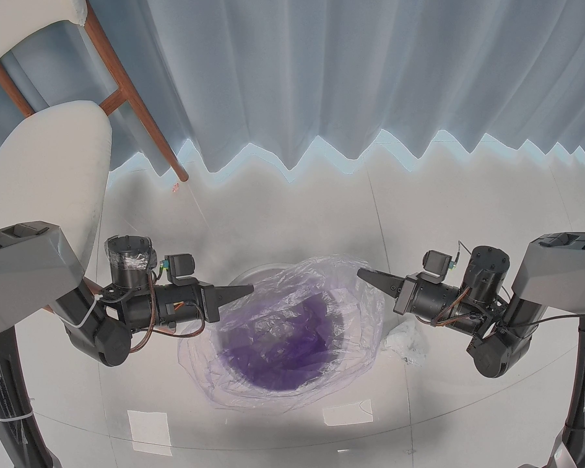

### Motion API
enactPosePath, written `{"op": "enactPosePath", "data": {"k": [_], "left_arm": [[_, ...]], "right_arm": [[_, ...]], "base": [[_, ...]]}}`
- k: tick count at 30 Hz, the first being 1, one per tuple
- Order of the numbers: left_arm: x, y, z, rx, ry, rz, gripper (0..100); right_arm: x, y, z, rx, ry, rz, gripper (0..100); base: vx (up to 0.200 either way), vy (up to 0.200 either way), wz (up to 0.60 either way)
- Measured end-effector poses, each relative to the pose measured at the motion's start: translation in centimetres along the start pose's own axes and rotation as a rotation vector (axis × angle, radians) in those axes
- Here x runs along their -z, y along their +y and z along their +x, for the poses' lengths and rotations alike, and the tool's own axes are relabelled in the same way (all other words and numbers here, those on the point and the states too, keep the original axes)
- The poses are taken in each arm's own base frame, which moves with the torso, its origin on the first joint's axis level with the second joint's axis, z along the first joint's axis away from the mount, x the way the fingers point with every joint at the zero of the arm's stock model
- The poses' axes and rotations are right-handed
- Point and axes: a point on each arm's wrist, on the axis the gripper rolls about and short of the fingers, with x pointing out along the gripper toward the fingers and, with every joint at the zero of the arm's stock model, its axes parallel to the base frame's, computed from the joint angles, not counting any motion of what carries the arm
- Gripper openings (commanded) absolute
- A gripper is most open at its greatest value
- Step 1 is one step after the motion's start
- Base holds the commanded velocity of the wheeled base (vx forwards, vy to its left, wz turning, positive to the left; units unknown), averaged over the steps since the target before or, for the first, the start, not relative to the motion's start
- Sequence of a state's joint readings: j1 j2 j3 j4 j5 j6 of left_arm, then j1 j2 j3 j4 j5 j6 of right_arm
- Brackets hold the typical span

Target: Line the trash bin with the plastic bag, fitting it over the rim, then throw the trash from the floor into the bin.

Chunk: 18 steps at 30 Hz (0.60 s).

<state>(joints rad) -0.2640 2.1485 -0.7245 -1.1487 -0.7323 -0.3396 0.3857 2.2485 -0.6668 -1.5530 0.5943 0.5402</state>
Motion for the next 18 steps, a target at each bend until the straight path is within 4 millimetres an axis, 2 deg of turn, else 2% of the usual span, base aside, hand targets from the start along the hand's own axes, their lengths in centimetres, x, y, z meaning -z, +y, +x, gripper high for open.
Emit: {"op": "enactPosePath", "data": {"k": [9, 15, 18], "left_arm": [[-2.2, 0.7, 0.0, -0.036, -0.078, 0.003, 0], [-3.3, 1.2, 0.6, -0.133, -0.153, 0.024, 0], [-3.5, 1.4, 0.8, -0.188, -0.18, 0.019, 0]], "right_arm": [[-1.0, -0.4, 0.7, -0.002, -0.046, 0.019, 0], [-2.3, -1.3, 2.3, 0.069, -0.17, 0.072, 0], [-2.3, -2.0, 3.0, 0.1, -0.208, 0.092, 0]], "base": [[0.0, 0.0, 0.0], [0.0, 0.0, 0.0], [0.0, 0.0, 0.0]]}}
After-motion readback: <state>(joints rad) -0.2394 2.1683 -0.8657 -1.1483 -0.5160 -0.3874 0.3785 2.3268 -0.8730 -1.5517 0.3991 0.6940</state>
